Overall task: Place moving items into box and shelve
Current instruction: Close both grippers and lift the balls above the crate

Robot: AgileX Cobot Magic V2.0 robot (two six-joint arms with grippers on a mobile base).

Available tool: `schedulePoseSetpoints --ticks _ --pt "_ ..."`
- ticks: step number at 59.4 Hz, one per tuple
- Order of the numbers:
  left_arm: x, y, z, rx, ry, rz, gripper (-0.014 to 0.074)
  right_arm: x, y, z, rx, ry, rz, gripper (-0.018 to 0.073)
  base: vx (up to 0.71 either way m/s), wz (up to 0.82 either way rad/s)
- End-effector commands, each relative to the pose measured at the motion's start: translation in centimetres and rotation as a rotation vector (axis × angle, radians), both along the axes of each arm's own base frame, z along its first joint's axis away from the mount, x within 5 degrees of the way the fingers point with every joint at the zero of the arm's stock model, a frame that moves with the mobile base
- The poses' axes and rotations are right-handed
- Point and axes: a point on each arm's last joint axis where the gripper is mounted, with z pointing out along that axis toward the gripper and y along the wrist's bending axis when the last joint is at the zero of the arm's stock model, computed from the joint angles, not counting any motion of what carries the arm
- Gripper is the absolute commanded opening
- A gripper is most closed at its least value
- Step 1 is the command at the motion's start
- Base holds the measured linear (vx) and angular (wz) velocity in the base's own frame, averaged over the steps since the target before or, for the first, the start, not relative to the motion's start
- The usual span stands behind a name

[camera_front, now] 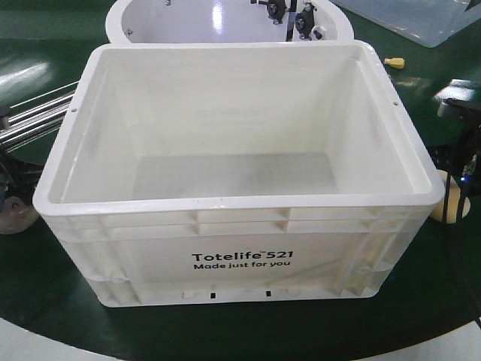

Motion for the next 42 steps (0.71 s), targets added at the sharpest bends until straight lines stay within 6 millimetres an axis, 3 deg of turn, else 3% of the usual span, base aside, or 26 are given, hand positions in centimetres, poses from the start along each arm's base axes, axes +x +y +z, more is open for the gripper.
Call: schedulePoseSetpoints --ticks 1,6,12,21,24,32,42 --pt "0.7 0.2 -0.5 0.017 0.004 -0.012 0.0448 0.0 0.0 1.0 0.006 -0.019 0.003 0.054 0.0 0.0" --pt "1.0 0.2 -2.1 0.012 0.052 -0.009 0.0427 0.0 -0.1 1.0 0.005 -0.019 0.004 0.0533 0.0 0.0" --pt "1.1 0.2 -3.4 0.01 0.101 -0.005 0.0337 0.0 -0.1 1.0 0.004 -0.023 0.004 0.0476 0.0 0.0" --pt "1.1 0.2 -3.5 0.01 0.104 -0.005 0.0085 0.0 -0.1 1.0 0.006 -0.025 -0.008 0.0271 0.0 0.0" --pt "1.1 0.2 -3.1 0.01 0.09 -0.005 -0.0006 0.0 -0.1 1.0 0.006 -0.025 -0.008 0.0198 0.0 0.0" --pt "0.8 0.2 -1.2 0.013 0.033 -0.007 -0.0009 -0.1 0.0 1.0 0.01 -0.013 -0.005 -0.0017 0.0 0.0" --pt "-0.1 0.1 3.3 0.016 -0.129 -0.007 -0.0006 -0.4 0.1 1.7 0.013 -0.011 -0.002 -0.0011 0.0 0.0"
